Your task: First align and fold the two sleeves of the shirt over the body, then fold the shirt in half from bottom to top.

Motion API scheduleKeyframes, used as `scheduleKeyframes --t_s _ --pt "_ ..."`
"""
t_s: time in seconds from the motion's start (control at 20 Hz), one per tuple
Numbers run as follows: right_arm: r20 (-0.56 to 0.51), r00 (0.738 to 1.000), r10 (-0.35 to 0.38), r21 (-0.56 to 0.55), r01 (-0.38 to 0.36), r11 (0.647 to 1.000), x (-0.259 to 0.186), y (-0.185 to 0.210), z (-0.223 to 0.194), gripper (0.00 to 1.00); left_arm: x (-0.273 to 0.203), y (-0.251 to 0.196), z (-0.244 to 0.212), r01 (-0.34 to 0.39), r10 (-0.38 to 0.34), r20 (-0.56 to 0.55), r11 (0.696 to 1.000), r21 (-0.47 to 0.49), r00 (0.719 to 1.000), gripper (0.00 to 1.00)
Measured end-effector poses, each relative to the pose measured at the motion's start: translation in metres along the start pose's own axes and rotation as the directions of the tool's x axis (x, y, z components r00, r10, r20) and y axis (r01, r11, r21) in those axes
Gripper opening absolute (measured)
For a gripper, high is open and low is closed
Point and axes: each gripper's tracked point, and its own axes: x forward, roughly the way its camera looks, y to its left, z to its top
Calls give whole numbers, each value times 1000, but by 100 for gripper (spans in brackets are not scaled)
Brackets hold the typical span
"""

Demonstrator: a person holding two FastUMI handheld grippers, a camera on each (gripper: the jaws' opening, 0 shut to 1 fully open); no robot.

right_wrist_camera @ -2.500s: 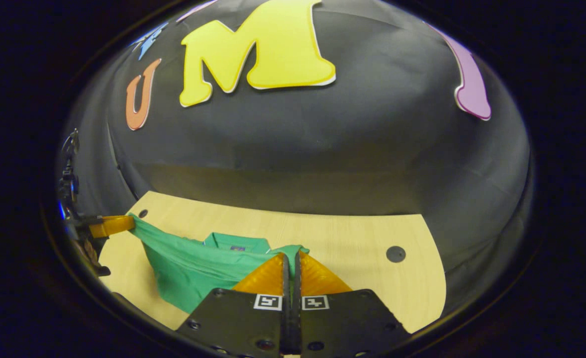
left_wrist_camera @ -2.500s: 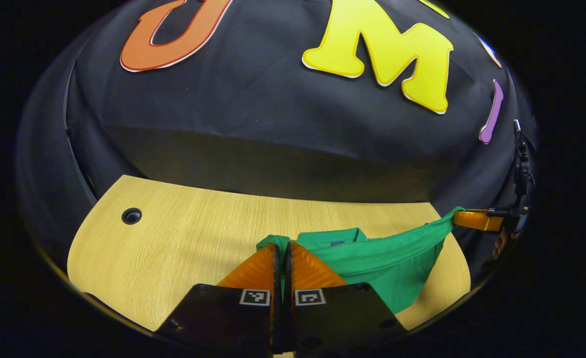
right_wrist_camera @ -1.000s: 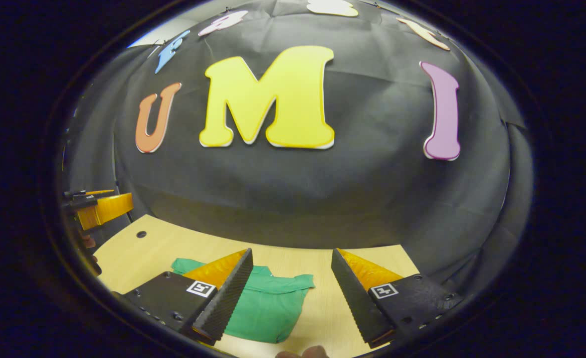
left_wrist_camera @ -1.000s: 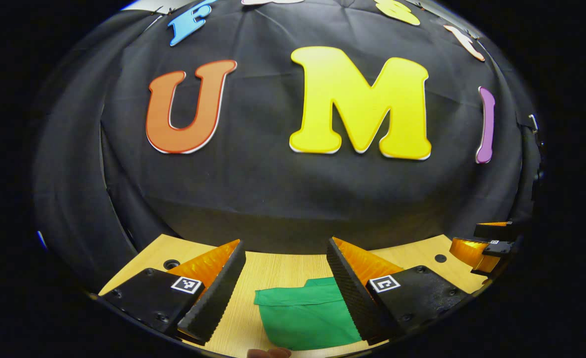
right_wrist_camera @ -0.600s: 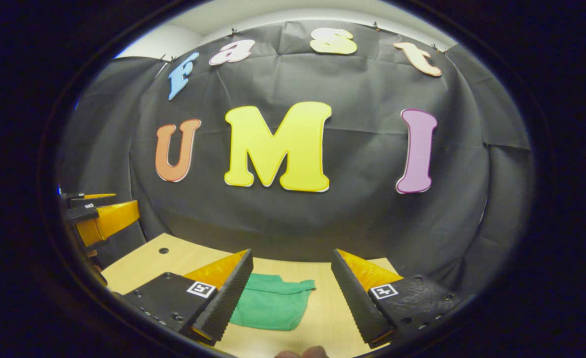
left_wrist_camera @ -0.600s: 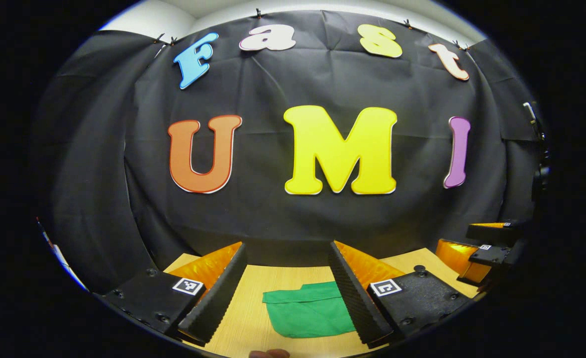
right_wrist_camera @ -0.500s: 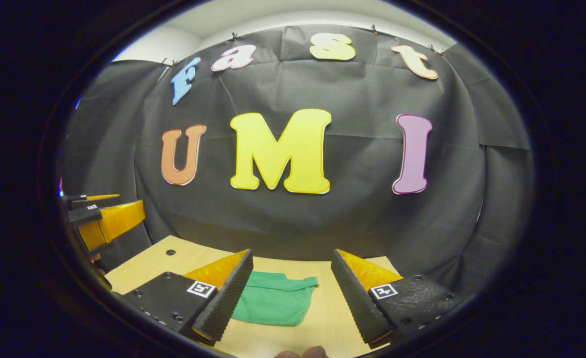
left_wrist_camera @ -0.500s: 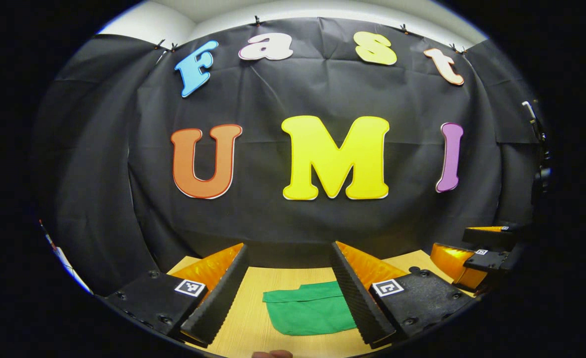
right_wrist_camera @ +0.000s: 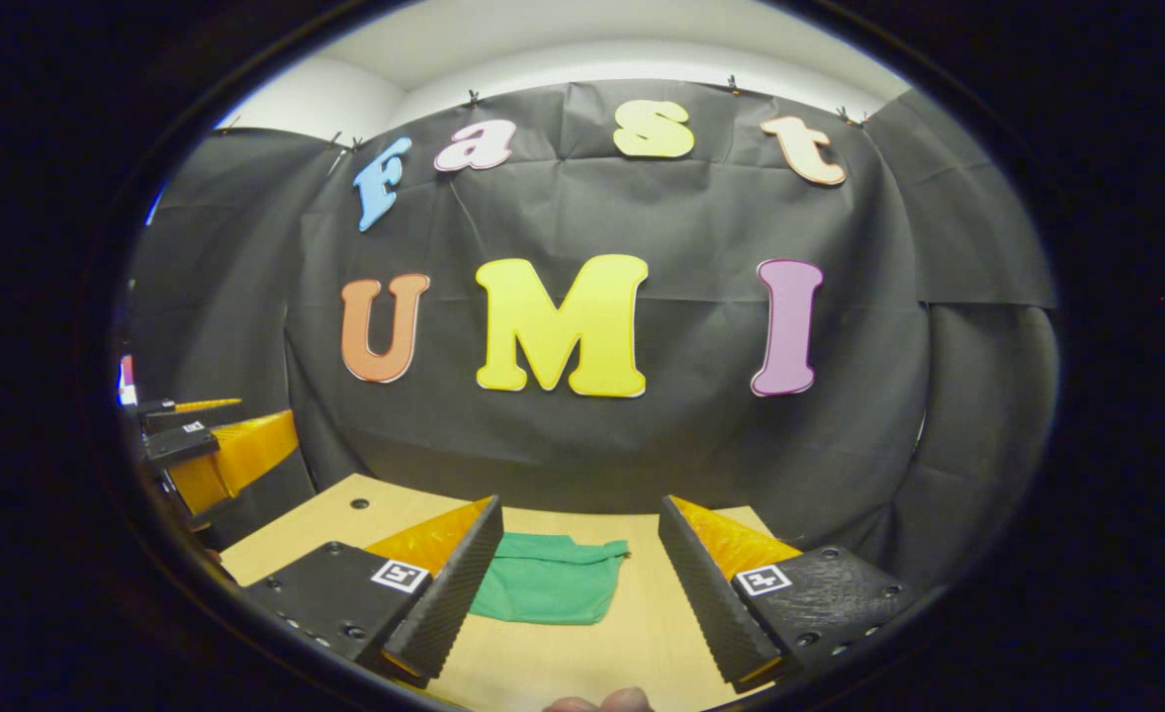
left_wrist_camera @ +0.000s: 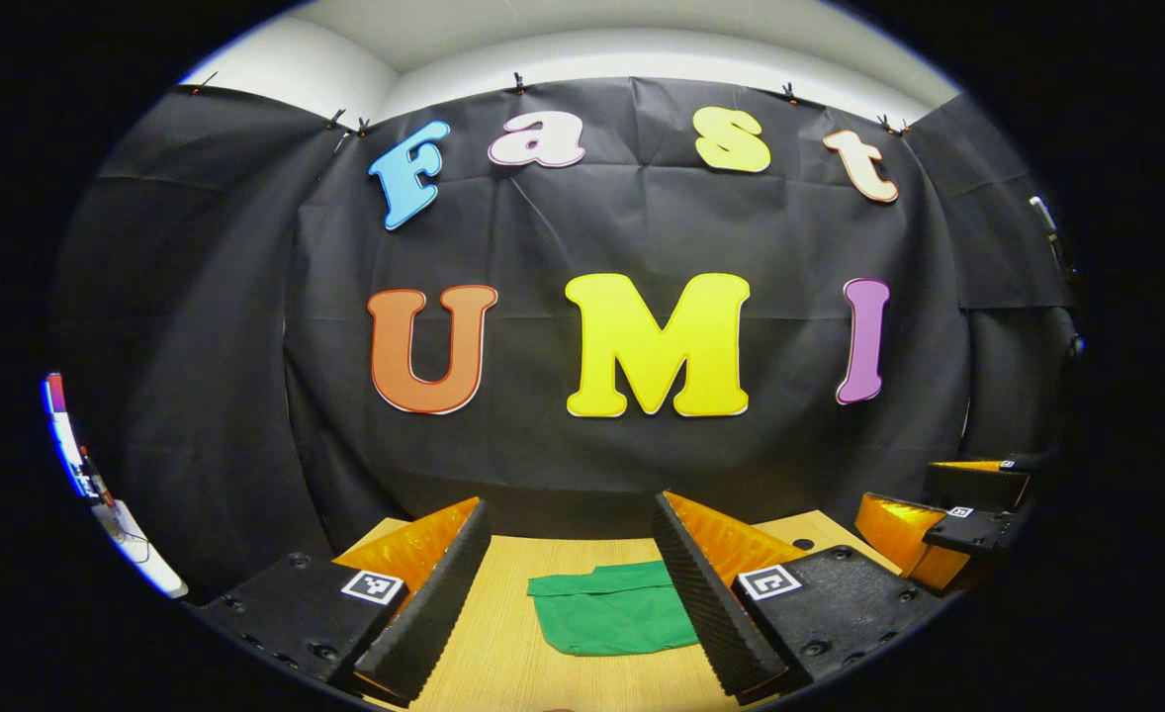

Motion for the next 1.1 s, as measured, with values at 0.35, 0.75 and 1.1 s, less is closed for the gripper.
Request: scheduleKeyframes --t_s 0.35,0.75,1.1 --pt "26 1000 0 2 0 1000 -5 1 8 97 1 -4 4 11 -11 4 1000 5 1000 100" --pt "38 999 -19 12 19 1000 -4 -8 16 97 8 -15 11 30 -30 27 999 13 999 100" --pt "33 999 -24 17 23 1000 9 -17 26 96 11 -15 12 18 -18 29 1000 13 999 100"
